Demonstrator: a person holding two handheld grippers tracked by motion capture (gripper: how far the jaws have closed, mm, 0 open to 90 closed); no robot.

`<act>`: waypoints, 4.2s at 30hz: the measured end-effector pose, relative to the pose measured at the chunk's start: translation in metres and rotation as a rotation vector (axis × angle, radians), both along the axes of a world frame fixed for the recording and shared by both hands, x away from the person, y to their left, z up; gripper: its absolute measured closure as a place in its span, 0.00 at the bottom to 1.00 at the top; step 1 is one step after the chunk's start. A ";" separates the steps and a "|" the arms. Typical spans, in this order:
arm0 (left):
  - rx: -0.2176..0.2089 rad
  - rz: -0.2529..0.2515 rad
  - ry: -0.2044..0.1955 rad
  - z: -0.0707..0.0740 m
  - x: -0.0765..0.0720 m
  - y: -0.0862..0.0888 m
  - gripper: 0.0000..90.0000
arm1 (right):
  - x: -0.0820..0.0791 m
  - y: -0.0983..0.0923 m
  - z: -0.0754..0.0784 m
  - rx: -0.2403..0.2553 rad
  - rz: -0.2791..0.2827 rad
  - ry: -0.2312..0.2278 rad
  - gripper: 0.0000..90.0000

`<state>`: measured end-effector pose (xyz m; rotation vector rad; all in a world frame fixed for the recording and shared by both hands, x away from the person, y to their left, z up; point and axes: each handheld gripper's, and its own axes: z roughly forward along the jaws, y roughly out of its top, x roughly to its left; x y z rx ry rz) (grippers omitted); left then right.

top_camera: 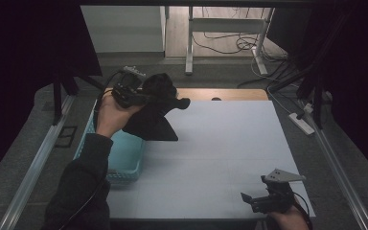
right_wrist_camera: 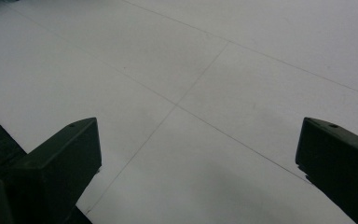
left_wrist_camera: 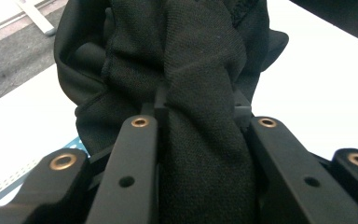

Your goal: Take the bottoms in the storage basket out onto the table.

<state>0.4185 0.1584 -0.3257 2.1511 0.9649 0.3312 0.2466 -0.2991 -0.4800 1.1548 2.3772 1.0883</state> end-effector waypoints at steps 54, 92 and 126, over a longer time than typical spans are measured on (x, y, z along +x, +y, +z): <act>0.000 -0.155 -0.003 -0.032 0.015 -0.099 0.81 | -0.001 -0.001 0.000 0.014 0.004 -0.005 0.00; 0.048 -0.145 0.092 -0.128 0.034 -0.131 0.79 | -0.001 -0.002 0.001 0.019 0.007 -0.005 0.00; 0.138 -0.166 0.159 -0.176 0.038 -0.142 0.55 | -0.001 -0.002 0.000 0.016 0.012 -0.006 0.00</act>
